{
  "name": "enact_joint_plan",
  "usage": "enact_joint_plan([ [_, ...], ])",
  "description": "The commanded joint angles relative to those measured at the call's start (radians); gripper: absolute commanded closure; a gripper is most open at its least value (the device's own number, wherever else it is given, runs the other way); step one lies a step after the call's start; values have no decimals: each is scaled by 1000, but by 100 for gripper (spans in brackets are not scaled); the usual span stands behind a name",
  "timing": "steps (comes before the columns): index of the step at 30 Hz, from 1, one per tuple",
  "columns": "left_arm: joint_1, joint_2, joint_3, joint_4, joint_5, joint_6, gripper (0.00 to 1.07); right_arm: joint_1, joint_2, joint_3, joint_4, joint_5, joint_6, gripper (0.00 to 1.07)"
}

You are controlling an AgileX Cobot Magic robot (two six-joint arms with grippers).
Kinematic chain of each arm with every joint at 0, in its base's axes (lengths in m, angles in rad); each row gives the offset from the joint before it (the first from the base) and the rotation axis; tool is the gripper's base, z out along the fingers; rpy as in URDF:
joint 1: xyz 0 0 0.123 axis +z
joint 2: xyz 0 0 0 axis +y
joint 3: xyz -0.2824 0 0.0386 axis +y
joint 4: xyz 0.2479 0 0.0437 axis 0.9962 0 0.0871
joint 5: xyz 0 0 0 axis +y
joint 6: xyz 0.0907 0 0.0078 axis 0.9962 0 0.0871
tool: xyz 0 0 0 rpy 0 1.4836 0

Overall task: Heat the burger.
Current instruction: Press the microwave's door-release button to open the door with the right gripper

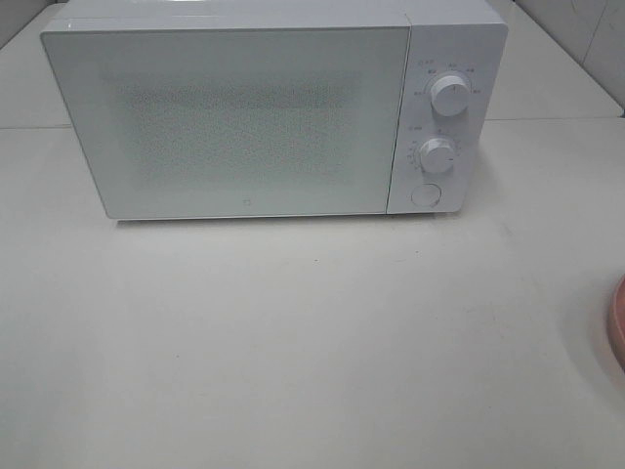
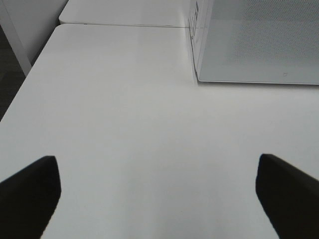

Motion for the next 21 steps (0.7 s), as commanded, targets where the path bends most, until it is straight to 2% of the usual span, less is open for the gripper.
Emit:
enact_joint_plan([
  [1,-5,-27,5,-10,-12,1,6,-5,-27,2,-3,-8,-1,32],
  [9,-5,-27,5,-10,-12,1,6,-5,80,-46,21,-30,1,32],
  [21,-5,-27,5,-10,-12,1,6,-5,310,-56,21,-263,0,32],
])
